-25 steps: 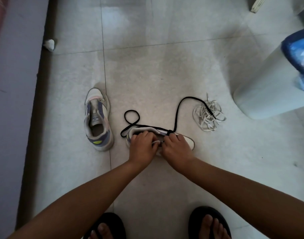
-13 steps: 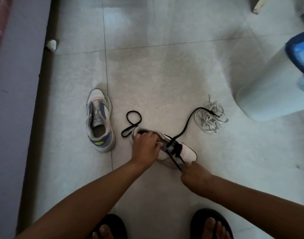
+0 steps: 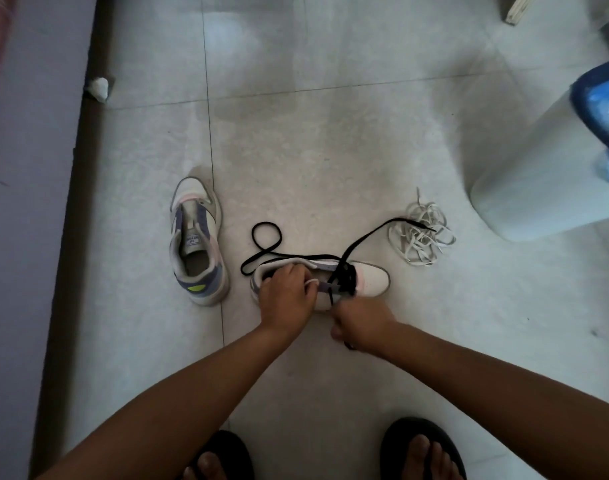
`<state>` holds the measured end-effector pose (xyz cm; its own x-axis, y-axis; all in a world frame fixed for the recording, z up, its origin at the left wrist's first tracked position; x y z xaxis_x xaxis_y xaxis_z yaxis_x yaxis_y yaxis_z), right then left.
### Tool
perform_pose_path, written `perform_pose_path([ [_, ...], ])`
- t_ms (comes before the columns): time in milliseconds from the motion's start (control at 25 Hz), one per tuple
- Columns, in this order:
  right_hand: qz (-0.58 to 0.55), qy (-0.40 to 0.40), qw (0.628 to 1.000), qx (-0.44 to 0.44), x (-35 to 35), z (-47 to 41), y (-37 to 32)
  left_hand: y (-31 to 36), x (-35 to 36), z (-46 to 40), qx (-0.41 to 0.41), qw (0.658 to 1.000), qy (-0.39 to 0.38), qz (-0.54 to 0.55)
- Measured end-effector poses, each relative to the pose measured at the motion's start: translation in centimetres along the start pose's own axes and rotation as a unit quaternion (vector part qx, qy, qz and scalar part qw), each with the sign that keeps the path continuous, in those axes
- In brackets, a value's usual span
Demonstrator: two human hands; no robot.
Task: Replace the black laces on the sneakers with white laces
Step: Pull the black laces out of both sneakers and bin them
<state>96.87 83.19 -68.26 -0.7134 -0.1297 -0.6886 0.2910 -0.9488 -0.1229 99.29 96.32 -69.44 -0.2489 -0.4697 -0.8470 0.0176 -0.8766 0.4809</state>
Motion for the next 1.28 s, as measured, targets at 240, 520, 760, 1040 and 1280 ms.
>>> perform_pose_path([
  [240, 0.117, -0.201, 0.972, -0.028, 5.5, 3.9, 1.3, 0.2, 0.0, -0.3, 0.006, 1.000, -0.002, -0.011],
  [520, -0.055, 0.107, 0.991, 0.067, -1.1, -2.5, 0.0, -0.1, 0.0, 0.0, 0.016, 1.000, -0.002, -0.007],
  [760, 0.061, -0.077, 0.991, -0.088, 3.2, 1.4, 0.4, -0.1, -0.1, -0.5, 0.000, 1.000, -0.003, -0.017],
  [1040, 0.144, -0.283, 0.947, -0.046, 4.3, 1.9, 2.0, 0.0, -0.4, -0.4, -0.006, 1.000, -0.017, -0.005],
  [1280, -0.078, 0.000, 0.995, 0.056, 0.2, -0.5, 1.1, 0.0, -0.5, -0.5, -0.031, 0.999, -0.015, 0.038],
])
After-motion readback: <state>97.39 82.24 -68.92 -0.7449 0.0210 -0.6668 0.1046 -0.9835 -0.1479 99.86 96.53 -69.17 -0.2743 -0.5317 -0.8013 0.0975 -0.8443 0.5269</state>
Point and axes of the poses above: each hand's wrist, its own z-axis away from the middle knuckle, its own x-axis out of the palm, y = z × x, the point moved 2 cm from there along -z, towards the middle knuckle, and after that the axes turned 4 degrees about -y, right-handed, at the moved point
